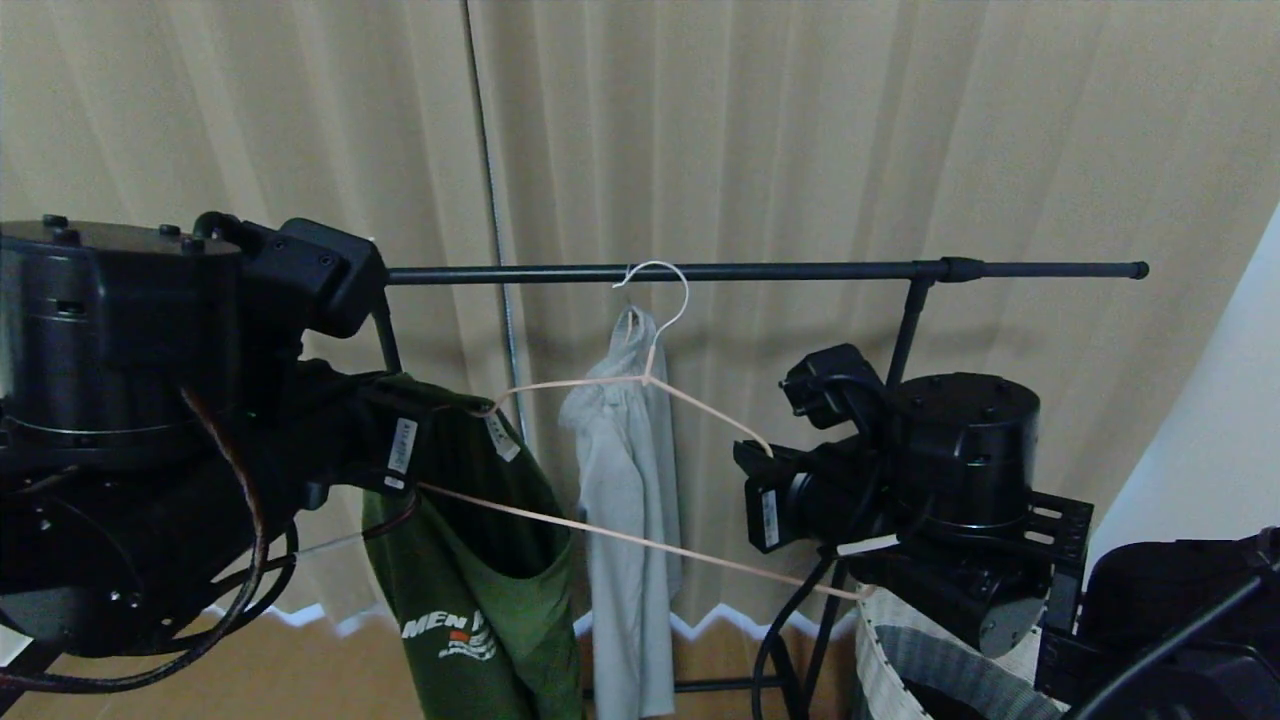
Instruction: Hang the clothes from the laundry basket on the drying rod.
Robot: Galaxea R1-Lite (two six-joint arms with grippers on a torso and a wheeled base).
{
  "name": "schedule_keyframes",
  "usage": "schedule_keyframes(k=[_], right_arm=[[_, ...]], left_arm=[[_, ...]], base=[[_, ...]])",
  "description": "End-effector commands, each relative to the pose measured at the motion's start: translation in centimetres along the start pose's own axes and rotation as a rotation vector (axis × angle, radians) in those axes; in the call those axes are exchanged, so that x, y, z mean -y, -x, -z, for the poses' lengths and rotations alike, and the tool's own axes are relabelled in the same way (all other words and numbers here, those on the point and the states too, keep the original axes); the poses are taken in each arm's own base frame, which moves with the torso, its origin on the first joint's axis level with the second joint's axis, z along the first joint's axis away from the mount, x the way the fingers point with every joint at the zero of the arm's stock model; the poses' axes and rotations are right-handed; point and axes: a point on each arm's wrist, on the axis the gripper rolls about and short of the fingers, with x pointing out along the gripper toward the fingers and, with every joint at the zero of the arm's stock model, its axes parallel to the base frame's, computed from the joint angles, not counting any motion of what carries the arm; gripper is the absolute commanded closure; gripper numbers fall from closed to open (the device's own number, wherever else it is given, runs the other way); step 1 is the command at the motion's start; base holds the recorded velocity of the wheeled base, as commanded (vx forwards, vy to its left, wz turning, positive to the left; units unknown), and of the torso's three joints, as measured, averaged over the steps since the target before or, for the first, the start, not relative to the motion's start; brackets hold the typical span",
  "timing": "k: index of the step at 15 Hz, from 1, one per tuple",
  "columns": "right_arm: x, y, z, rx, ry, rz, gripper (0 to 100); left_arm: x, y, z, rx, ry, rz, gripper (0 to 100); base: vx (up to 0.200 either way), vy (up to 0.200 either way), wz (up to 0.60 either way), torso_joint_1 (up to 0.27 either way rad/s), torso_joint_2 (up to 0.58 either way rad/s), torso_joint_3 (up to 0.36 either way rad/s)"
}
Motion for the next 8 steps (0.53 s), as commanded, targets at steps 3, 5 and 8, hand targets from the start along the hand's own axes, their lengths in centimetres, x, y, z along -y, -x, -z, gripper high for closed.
schedule_keyframes(k=[3,5,8], right_arm=[[-1.7,-0.8,0.2,-0.003,0.018,-0.044,100],[-2.7,-0.9,0.0,0.005,0.022,-0.075,100],[-3.7,-1.4,0.4,-0.001,0.028,-0.099,100]], left_arm=[[3.1,-1.0,-1.6,0.022,0.024,0.074,100],[3.8,-1.7,-1.9,0.018,0.024,0.079,100],[4.7,-1.8,-2.3,0.027,0.066,0.109,100]], base=[[0.000,0.000,0.00,0.000,0.00,0.000],[0.000,0.000,0.00,0.000,0.00,0.000],[0.000,0.000,0.00,0.000,0.00,0.000]])
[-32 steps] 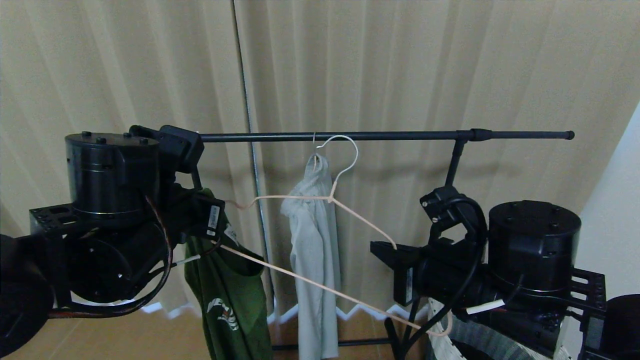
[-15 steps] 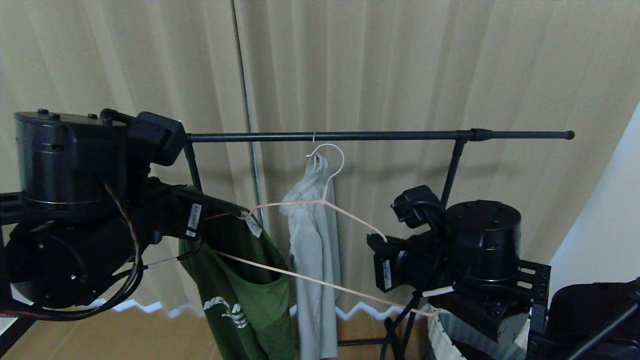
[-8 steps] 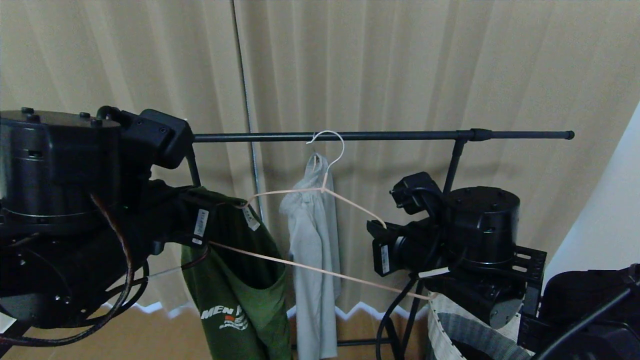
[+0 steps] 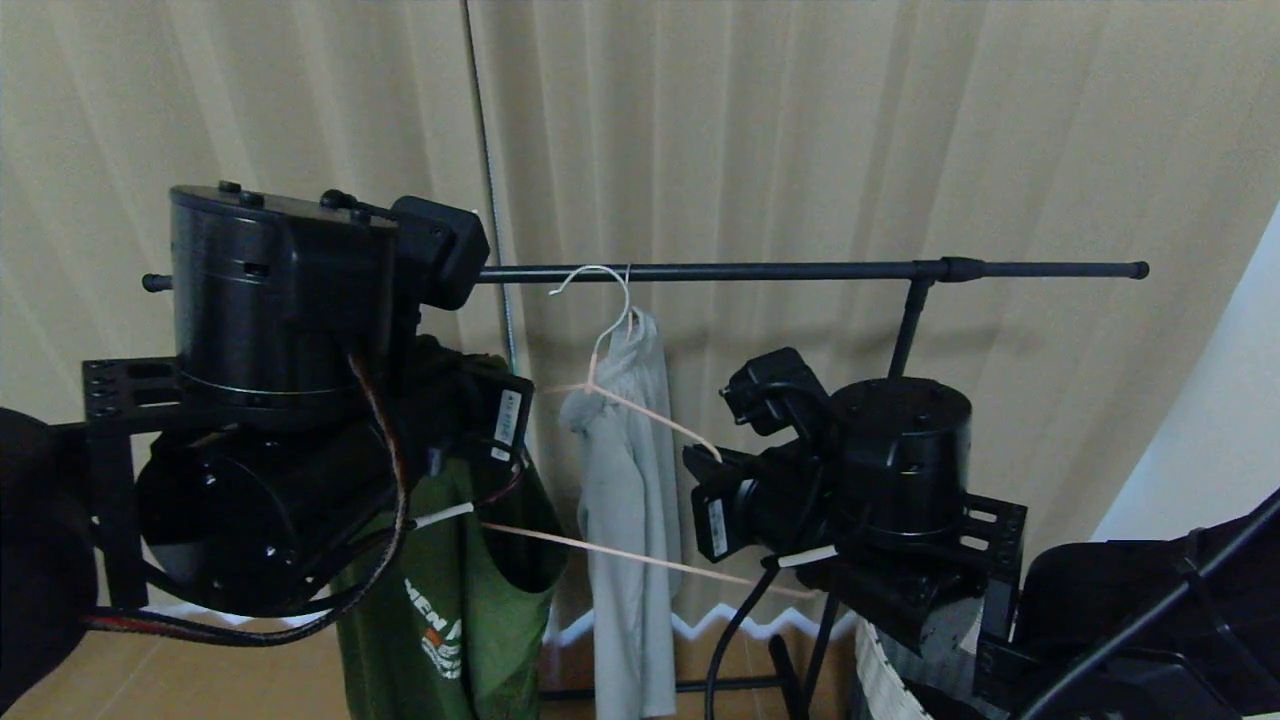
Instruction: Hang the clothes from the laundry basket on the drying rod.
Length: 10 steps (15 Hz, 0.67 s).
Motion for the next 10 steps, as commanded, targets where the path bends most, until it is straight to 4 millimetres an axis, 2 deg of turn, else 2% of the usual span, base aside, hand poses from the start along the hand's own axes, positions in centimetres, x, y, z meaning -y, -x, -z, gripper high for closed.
schedule_keyframes(k=[1,4,6,7,8,10], right_arm=[[-0.6,-0.6,0.4,-0.010,0.005,-0.013,100],[-1.6,-1.8,0.6,-0.012,0.006,-0.030,100],[-1.7,-1.9,0.7,-0.016,0.010,-0.031,100],[-1.6,-1.6,0.6,-0.017,0.010,-0.029,100],[-1.4,-1.1,0.4,-0.011,0.009,-0.021,100],[-0.6,0.0,0.1,-0.005,0.005,-0.007,100]], left_arm=[[1.0,-0.3,0.0,-0.004,-0.004,0.023,100],[1.4,0.1,-0.2,0.009,0.003,0.111,100],[1.1,0.0,-0.1,0.003,0.003,0.105,100],[0.7,-0.2,0.0,-0.002,0.004,0.082,100],[-0.9,-0.2,-0.1,-0.002,0.020,0.036,100],[-2.3,0.1,0.0,-0.001,0.032,-0.001,100]], base=[[0.000,0.000,0.00,0.000,0.00,0.000],[0.000,0.000,0.00,0.000,0.00,0.000],[0.000,0.000,0.00,0.000,0.00,0.000],[0.000,0.000,0.00,0.000,0.00,0.000],[0.000,0.000,0.00,0.000,0.00,0.000],[0.000,0.000,0.00,0.000,0.00,0.000]])
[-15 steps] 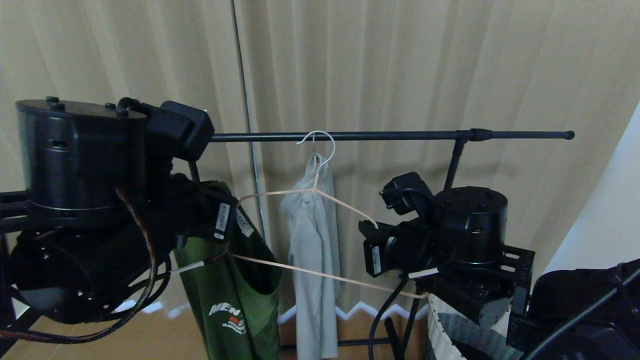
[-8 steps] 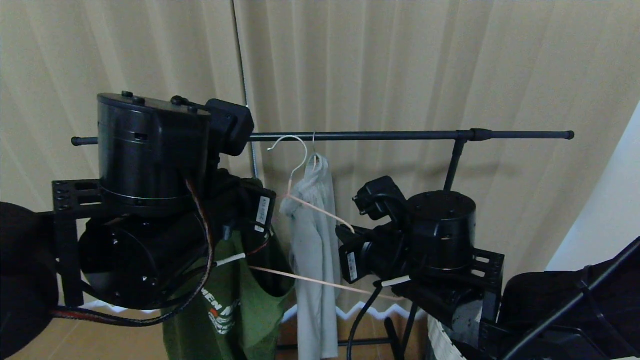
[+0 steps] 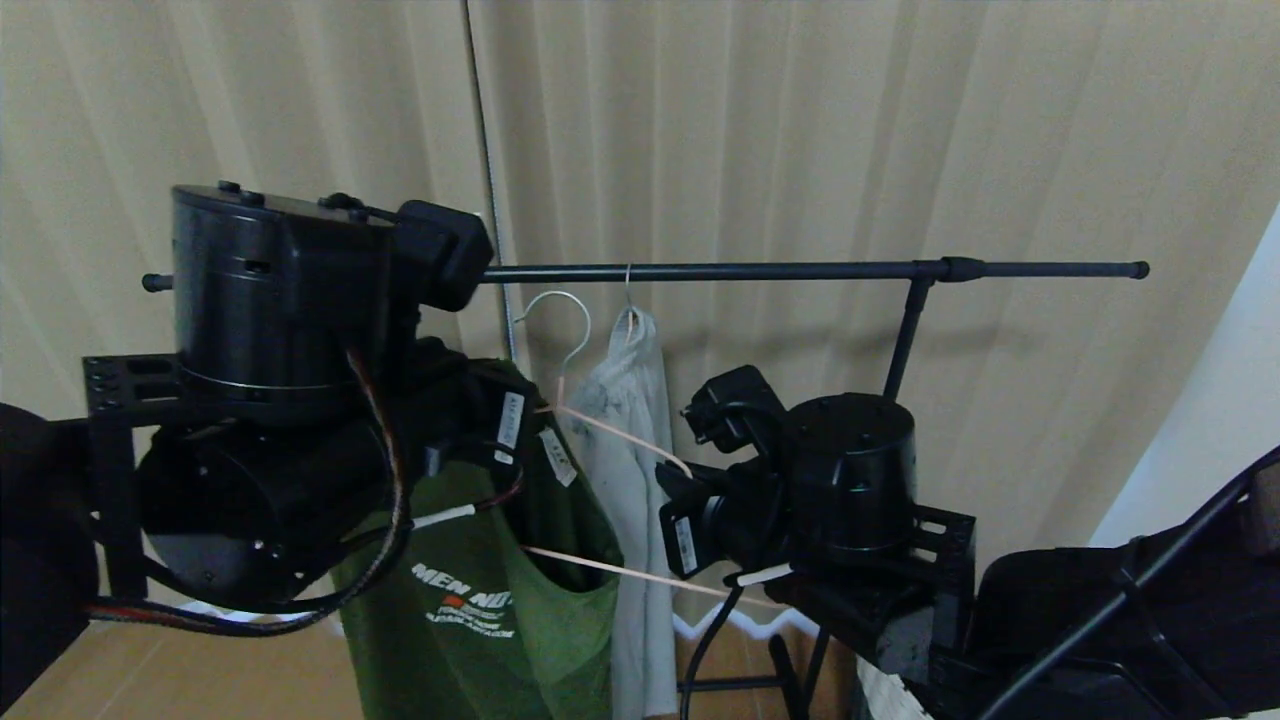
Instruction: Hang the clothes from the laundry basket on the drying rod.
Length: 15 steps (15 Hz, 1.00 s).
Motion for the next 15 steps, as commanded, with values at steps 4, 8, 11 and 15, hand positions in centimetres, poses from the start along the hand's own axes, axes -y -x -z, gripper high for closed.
schedule_keyframes(k=[4,8,11,15], right_arm=[[1.5,1.3,-0.6,0.015,-0.012,0.023,100],[0.7,-0.9,-0.8,0.029,-0.016,0.014,100],[0.5,-0.9,-1.3,0.045,-0.020,0.009,100],[0.5,-0.9,-1.4,0.048,-0.021,0.010,100]], left_arm=[[-2.4,2.0,0.2,0.017,0.029,-0.015,100],[-0.1,3.0,0.5,0.038,-0.042,0.319,100],[0.3,2.5,1.6,0.021,-0.126,0.375,100],[0.4,2.5,2.4,0.010,-0.169,0.380,100]], base=[[0.000,0.000,0.00,0.000,0.00,0.000],[0.000,0.000,0.00,0.000,0.00,0.000],[0.000,0.000,0.00,0.000,0.00,0.000],[0.000,0.000,0.00,0.000,0.00,0.000]])
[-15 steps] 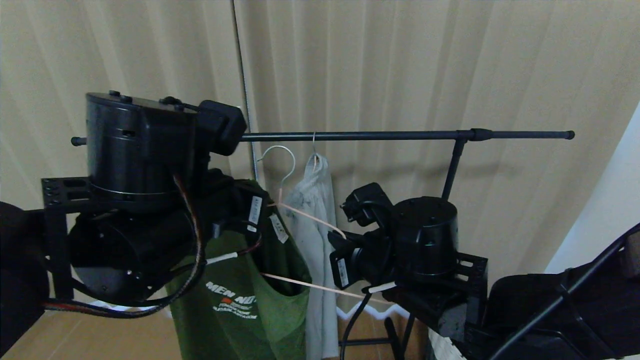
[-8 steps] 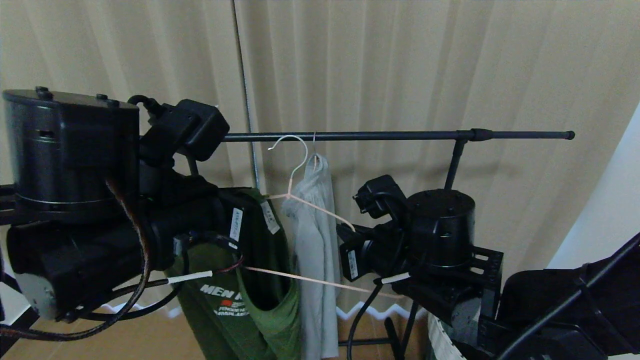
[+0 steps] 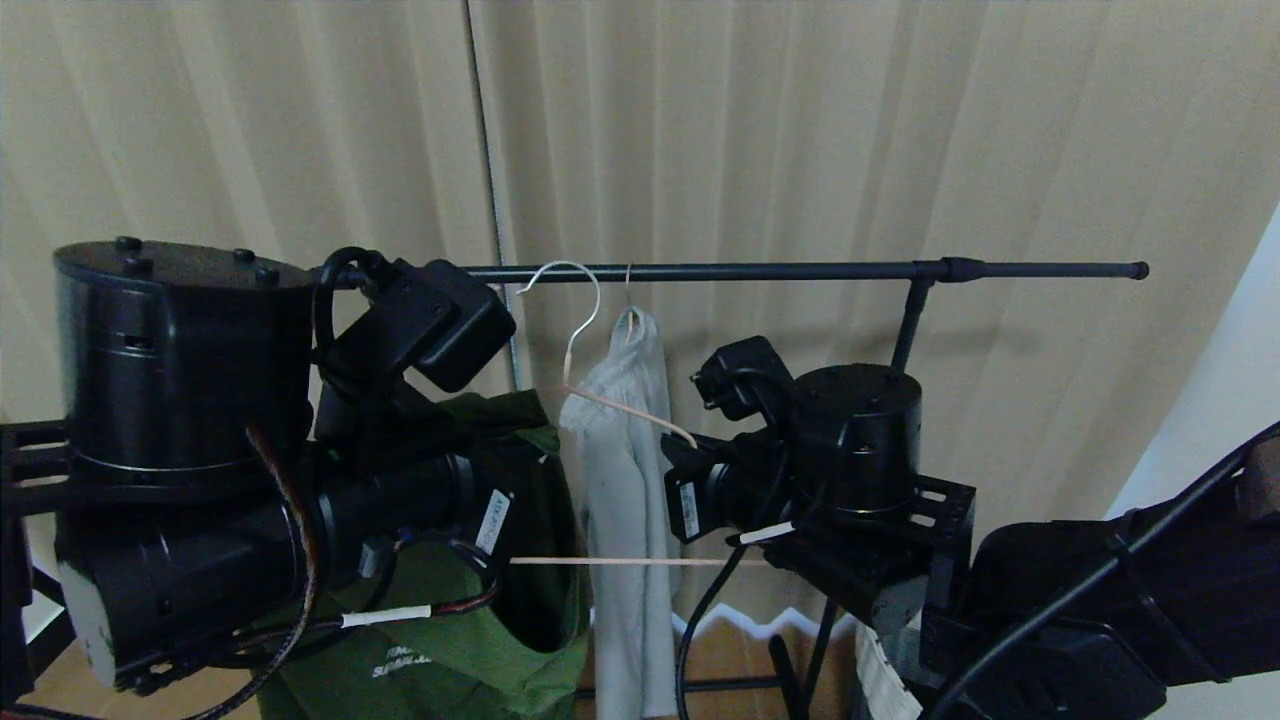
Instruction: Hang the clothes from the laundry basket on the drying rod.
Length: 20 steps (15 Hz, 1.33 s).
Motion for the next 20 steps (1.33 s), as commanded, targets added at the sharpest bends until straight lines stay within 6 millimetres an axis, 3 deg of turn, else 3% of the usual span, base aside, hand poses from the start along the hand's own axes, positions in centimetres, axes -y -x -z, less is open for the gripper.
schedule_keyframes(k=[1,2,6,10,13,16,20], right_arm=[[0.0,0.0,-0.1,0.003,-0.002,0.000,100],[0.1,0.1,-0.2,0.006,-0.003,0.001,100],[0.4,0.3,-0.3,0.009,-0.004,0.011,100],[1.3,1.0,-0.8,0.024,-0.015,0.030,100],[1.9,2.5,-0.8,0.023,-0.017,0.035,100],[2.5,4.9,-1.1,0.030,-0.017,0.012,100],[3.0,7.6,-1.3,0.046,0.005,-0.054,100]], left_arm=[[0.0,0.0,0.5,-0.015,-0.016,0.000,100],[0.0,0.2,0.4,-0.004,-0.018,-0.002,0],[-0.4,1.6,-0.1,0.045,-0.015,-0.009,0],[-1.1,3.7,0.8,0.063,-0.042,-0.035,0],[-3.0,5.2,1.4,0.079,-0.090,-0.101,0],[-5.1,6.5,2.4,0.120,-0.233,-0.037,0],[-5.3,6.2,2.5,0.164,-0.305,0.082,0]], base=[[0.000,0.000,0.00,0.000,0.00,0.000],[0.000,0.000,0.00,0.000,0.00,0.000],[0.000,0.000,0.00,0.000,0.00,0.000],[0.000,0.000,0.00,0.000,0.00,0.000],[0.000,0.000,0.00,0.000,0.00,0.000],[0.000,0.000,0.00,0.000,0.00,0.000],[0.000,0.000,0.00,0.000,0.00,0.000]])
